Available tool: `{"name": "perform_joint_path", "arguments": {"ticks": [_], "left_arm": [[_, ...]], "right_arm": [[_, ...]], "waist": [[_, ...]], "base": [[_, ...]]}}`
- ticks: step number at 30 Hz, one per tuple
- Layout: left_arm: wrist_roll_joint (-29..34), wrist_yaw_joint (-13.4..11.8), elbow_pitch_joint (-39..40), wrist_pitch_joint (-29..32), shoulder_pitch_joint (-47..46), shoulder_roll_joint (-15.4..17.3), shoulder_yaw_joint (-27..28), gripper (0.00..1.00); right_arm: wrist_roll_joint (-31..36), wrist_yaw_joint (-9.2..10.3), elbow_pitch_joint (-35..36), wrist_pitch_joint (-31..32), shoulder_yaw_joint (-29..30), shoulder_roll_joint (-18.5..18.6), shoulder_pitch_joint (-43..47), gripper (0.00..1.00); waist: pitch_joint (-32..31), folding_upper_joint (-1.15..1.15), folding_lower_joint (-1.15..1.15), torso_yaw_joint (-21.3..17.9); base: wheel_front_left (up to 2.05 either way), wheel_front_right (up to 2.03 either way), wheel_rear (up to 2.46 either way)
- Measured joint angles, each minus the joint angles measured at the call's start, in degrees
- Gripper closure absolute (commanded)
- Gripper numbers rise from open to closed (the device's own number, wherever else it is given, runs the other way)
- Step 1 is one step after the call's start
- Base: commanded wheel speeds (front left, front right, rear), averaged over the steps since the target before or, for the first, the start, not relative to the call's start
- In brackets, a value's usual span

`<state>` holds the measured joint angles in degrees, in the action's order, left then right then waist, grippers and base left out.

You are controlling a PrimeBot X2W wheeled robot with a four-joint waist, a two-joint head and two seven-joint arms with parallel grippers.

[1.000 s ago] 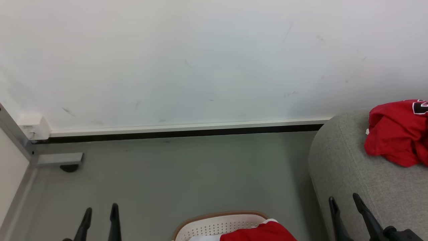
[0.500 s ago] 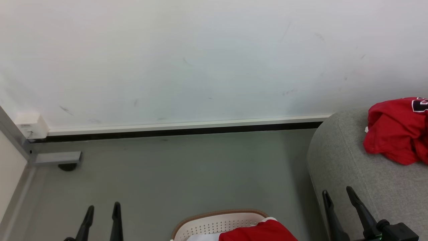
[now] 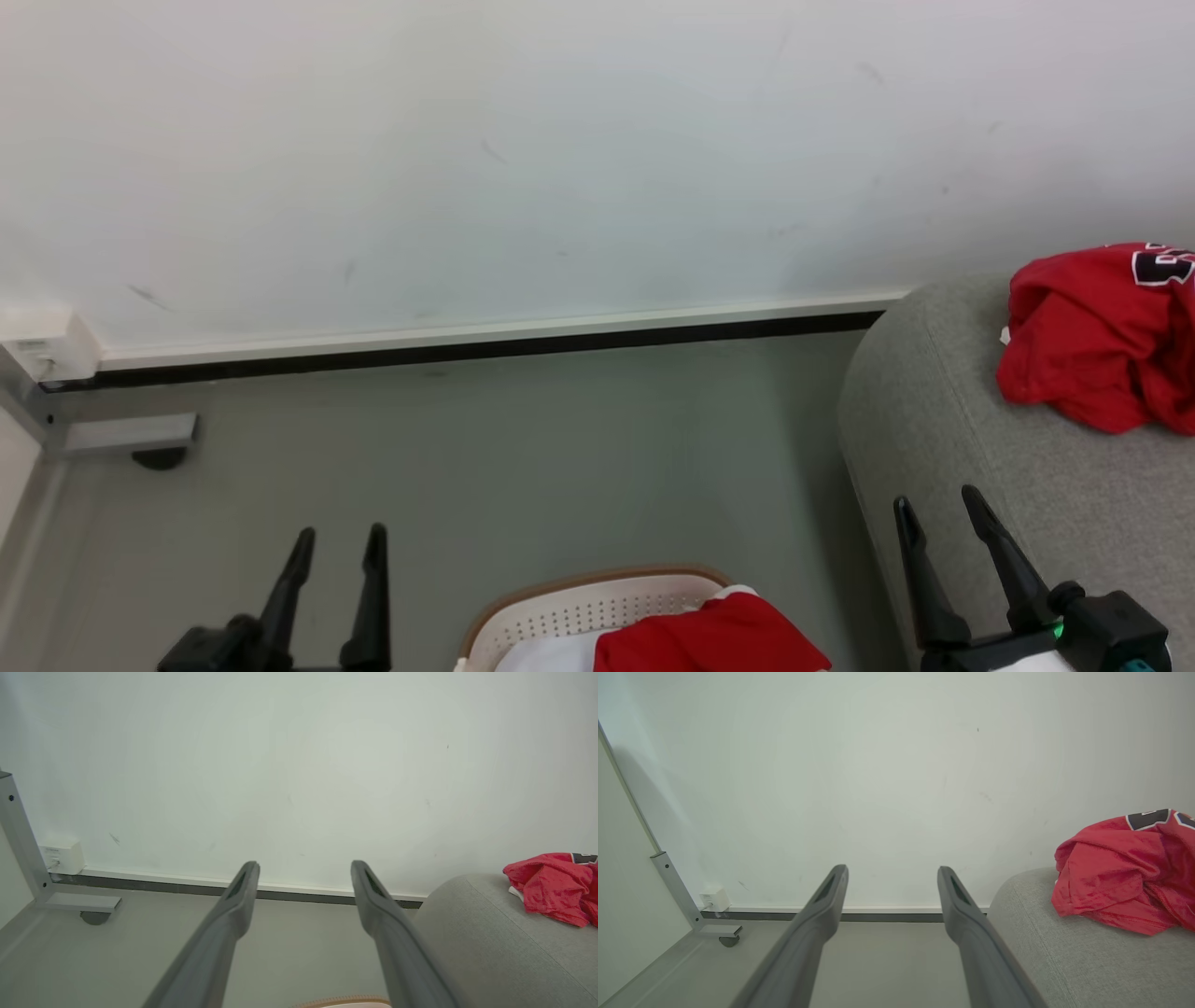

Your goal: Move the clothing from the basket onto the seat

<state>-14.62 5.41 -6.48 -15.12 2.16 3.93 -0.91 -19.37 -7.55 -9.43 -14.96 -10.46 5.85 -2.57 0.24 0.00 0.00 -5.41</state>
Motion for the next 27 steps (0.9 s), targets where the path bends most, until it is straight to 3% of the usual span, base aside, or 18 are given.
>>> {"name": "perform_joint_path", "arguments": {"ticks": [13,21,27], "left_arm": [[0.26,1.88,-9.53,1.41,-12.9,1.09,-10.5,0.0],[-0.07,1.99,-16.04,3.22,-21.23,3.65,-16.72,0.0],[-1.66,2.12,-19.84,4.93,-27.76,5.86,-24.85,0.0]], "right_arm": [[1.98,0.0,1.93,-0.01,2.05,0.22,-7.53,0.0],[3.0,0.0,4.35,-0.01,4.24,-0.67,-13.25,0.0],[3.93,0.0,6.58,-0.01,7.06,-1.57,-17.29,0.0]], "waist": [[7.93,0.0,0.01,-3.04],[14.87,0.0,0.02,-5.46],[20.96,0.0,0.01,-7.08]], "base": [[0.0,0.0,0.0],[0.0,0.0,0.0],[0.0,0.0,0.0]]}}
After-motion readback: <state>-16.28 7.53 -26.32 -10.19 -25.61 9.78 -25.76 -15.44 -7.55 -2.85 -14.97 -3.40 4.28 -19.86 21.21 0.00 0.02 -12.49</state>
